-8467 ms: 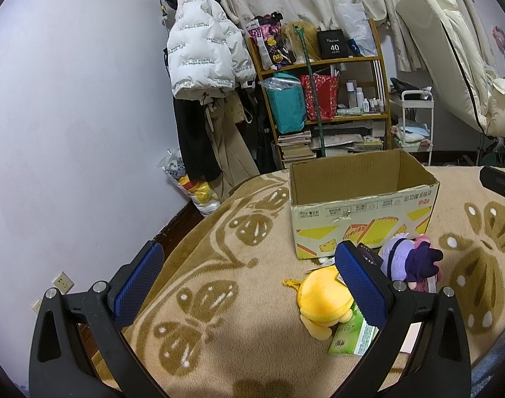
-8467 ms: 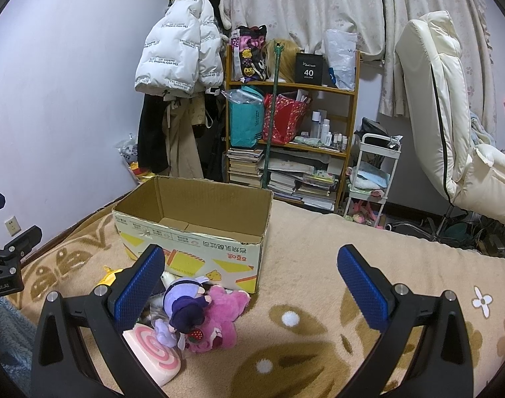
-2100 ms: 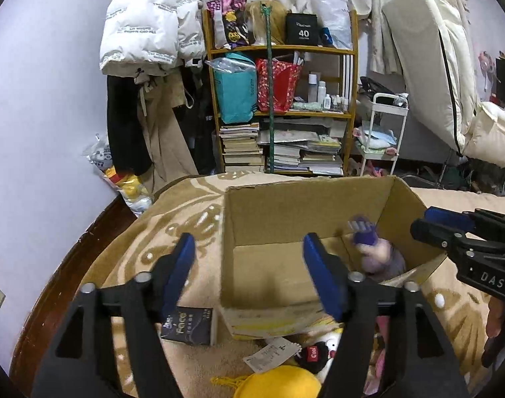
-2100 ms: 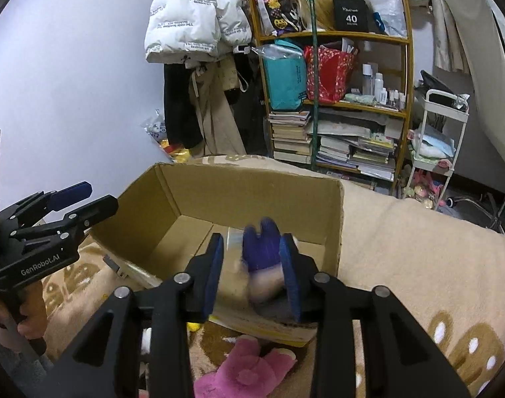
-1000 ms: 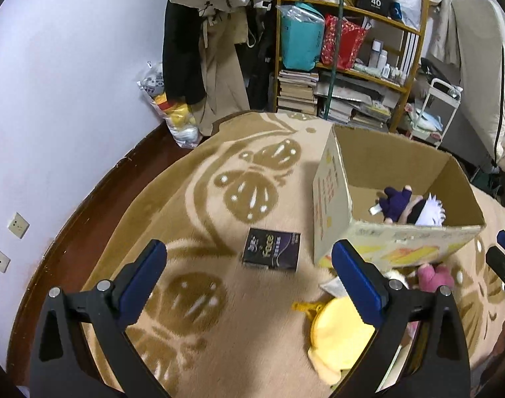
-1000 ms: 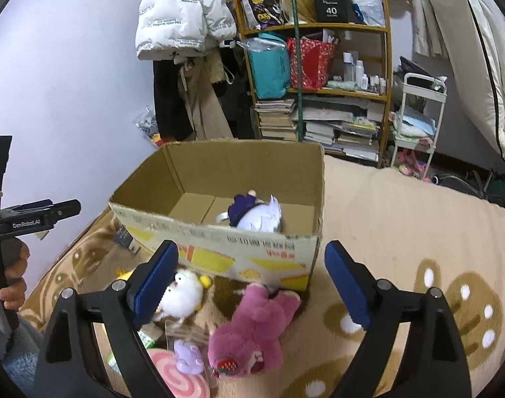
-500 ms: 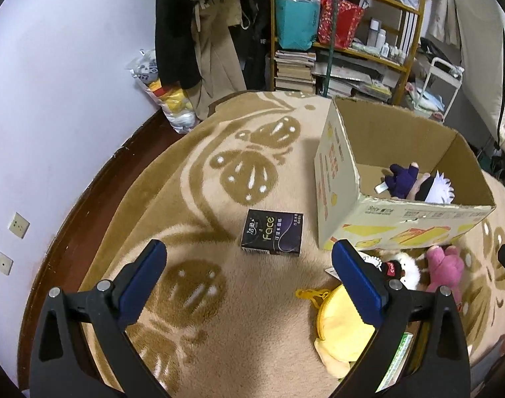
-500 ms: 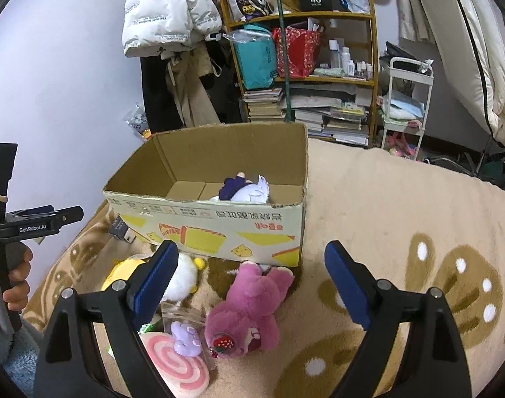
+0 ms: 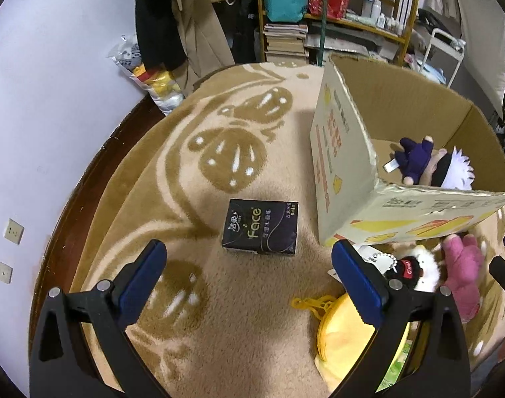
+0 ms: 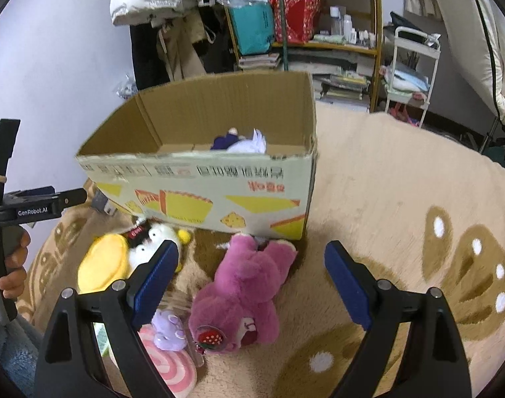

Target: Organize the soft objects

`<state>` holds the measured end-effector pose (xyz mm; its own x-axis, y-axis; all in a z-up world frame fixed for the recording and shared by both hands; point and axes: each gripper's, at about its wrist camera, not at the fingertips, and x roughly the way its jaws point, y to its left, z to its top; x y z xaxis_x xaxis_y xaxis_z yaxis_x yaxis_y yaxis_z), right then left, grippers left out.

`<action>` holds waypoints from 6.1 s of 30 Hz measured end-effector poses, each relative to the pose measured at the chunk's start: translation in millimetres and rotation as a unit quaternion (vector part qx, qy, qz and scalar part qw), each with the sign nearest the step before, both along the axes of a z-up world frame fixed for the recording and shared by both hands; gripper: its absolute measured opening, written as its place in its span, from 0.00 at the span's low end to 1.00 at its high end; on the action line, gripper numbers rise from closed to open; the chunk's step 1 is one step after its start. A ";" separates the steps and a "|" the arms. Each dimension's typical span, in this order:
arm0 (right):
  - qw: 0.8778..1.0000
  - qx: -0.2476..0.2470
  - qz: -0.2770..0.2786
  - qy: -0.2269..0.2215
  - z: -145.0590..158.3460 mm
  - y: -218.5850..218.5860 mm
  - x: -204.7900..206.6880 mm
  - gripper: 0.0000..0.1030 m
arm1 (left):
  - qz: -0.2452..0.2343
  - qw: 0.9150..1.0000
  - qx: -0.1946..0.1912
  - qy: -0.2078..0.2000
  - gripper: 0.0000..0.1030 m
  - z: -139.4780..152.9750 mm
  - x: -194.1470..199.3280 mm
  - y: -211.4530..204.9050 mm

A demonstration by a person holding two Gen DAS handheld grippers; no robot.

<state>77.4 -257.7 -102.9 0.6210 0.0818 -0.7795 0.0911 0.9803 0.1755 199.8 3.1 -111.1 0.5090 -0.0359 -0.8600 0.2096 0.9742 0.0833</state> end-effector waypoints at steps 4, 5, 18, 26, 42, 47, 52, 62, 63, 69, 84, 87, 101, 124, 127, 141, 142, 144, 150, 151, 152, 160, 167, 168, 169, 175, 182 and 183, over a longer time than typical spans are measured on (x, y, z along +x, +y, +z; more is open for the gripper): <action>1.000 0.015 0.000 0.023 -12.0 -1.7 4.9 0.91 | -0.009 1.000 0.006 0.006 0.96 -9.6 7.2 -6.4; 0.999 0.019 0.000 0.026 -14.3 -1.6 5.5 0.91 | -0.012 1.000 0.007 0.009 0.96 -13.0 9.2 -8.0; 0.997 0.035 0.025 0.070 -41.0 12.5 14.1 0.91 | -0.027 0.999 0.014 0.029 0.96 -38.2 24.2 -13.1; 0.995 0.024 0.033 0.090 -52.1 23.0 19.0 0.85 | -0.034 0.999 0.014 0.016 0.91 -39.1 24.8 -13.5; 0.993 -0.001 0.036 0.110 -62.2 39.9 10.5 0.61 | -0.015 0.999 -0.027 0.031 0.36 -37.6 26.9 -2.8; 0.994 -0.005 0.039 0.100 -56.5 46.0 0.4 0.57 | -0.006 0.998 -0.050 0.035 0.30 -37.0 26.3 5.0; 0.995 -0.003 0.037 0.096 -49.4 46.7 -4.3 0.56 | -0.001 0.998 -0.048 0.039 0.30 -37.9 26.8 4.1; 0.994 0.006 0.036 0.100 -48.2 25.8 -0.7 0.56 | -0.008 0.999 -0.001 0.039 0.52 -48.3 29.4 -4.8; 0.994 0.006 0.037 0.100 -48.5 25.6 0.3 0.56 | -0.011 0.999 0.006 0.036 0.55 -50.2 30.1 -6.7; 0.994 0.012 0.037 0.103 -54.2 24.8 7.4 0.56 | -0.003 0.999 0.013 0.036 0.62 -56.1 35.5 -7.0; 0.993 0.018 0.042 0.106 -58.4 13.7 14.1 0.57 | -0.015 0.998 -0.003 0.064 0.62 -48.1 41.1 -0.6; 0.993 0.022 0.042 0.106 -58.8 12.6 14.3 0.57 | -0.031 0.998 0.024 0.049 0.73 -40.6 43.2 -3.0; 0.993 0.028 0.043 0.109 -63.9 4.3 17.0 0.57 | -0.027 0.994 -0.038 0.095 0.73 -64.8 68.4 10.8; 0.996 -0.006 0.047 0.070 -40.9 21.7 5.9 0.44 | -0.037 0.998 -0.030 0.032 0.48 -36.9 38.1 6.2; 0.997 -0.009 0.044 0.061 -36.6 19.9 -1.4 0.43 | -0.039 0.999 -0.035 0.014 0.48 -25.7 28.0 4.8; 0.998 -0.010 -0.001 -0.069 40.5 9.1 -37.1 0.43 | -0.037 0.991 -0.037 -0.121 0.48 45.2 -29.5 3.6; 0.997 -0.010 -0.004 -0.081 47.5 8.4 -38.0 0.43 | -0.039 0.990 -0.034 -0.135 0.48 51.7 -34.1 1.7; 0.994 -0.012 -0.005 -0.105 62.1 6.4 -38.4 0.43 | -0.045 0.986 -0.032 -0.159 0.48 63.9 -41.9 -3.9; 0.990 -0.028 0.000 -0.139 87.3 4.8 -19.6 0.43 | -0.064 0.974 -0.034 -0.216 0.48 92.0 -43.1 -25.6; 0.989 -0.031 0.003 -0.142 88.9 5.3 -13.9 0.43 | -0.064 0.972 -0.037 -0.221 0.48 95.3 -41.9 -30.5; 0.989 -0.034 0.005 -0.145 89.5 5.7 -9.3 0.43 | -0.065 0.971 -0.039 -0.227 0.48 97.7 -40.1 -34.5; 0.986 -0.051 0.026 -0.159 88.0 1.2 26.9 0.43 | -0.077 0.967 -0.036 -0.240 0.48 100.4 -15.8 -74.1; 0.986 -0.045 0.034 -0.160 72.5 -8.0 43.5 0.44 | -0.096 0.970 -0.027 -0.220 0.49 78.1 0.3 -96.5; 0.985 -0.041 0.034 -0.161 71.0 -9.9 45.3 0.44 | -0.099 0.971 -0.026 -0.217 0.49 75.1 1.6 -99.4; 0.985 -0.038 0.034 -0.163 70.0 -11.2 46.6 0.45 | -0.102 0.971 -0.024 -0.214 0.49 70.9 0.6 -100.3; 0.984 -0.022 0.040 -0.171 67.3 -15.2 51.1 0.47 | -0.118 0.971 -0.014 -0.206 0.54 60.2 0.5 -112.1; 0.984 -0.015 0.038 -0.171 64.7 -15.4 49.7 0.49 | -0.110 0.971 -0.016 -0.210 0.70 62.3 -3.2 -105.4; 0.985 -0.015 0.037 -0.169 64.8 -15.1 49.2 0.49 | -0.107 0.972 -0.017 -0.211 0.74 63.5 -3.3 -103.5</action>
<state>126.6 -272.7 -38.1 0.8392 0.1160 -0.5313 -0.0390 0.9873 0.1540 196.5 -100.4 -47.7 0.7936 -0.2040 -0.5732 0.3614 0.9159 0.1745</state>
